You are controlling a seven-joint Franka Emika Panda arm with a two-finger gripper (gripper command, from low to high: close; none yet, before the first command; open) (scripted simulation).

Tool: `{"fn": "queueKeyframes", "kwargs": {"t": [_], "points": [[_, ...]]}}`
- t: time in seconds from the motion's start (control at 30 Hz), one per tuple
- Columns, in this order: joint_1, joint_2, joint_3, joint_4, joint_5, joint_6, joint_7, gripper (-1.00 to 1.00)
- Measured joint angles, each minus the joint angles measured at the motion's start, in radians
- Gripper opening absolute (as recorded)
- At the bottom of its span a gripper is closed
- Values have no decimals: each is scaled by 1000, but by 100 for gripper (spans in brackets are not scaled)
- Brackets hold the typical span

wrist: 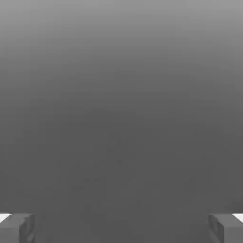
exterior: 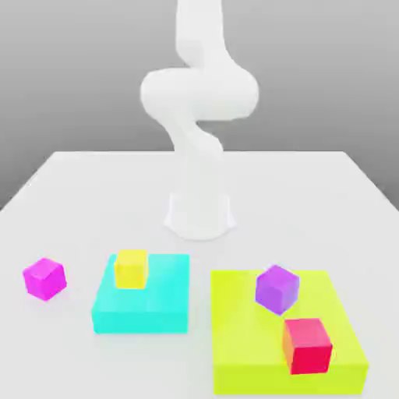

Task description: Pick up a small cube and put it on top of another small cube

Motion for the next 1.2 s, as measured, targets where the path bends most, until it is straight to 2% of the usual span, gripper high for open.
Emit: {"fn": "queueKeyframes", "kwargs": {"t": [0.37,0.53,0.63,0.73,0.9,0.93,1.13,1.2], "points": [[-170,397,-259,-206,-66,237,-141,0],[-234,580,-387,-298,-25,345,-254,0],[-297,698,-433,-353,53,409,-361,0],[-369,818,-404,-381,184,477,-488,0],[-530,1002,-199,-346,411,609,-663,0],[-554,1023,-171,-341,432,626,-680,-100],[-565,1033,-157,-338,441,633,-686,-100],[-535,997,-197,-348,399,606,-655,-100]]}}
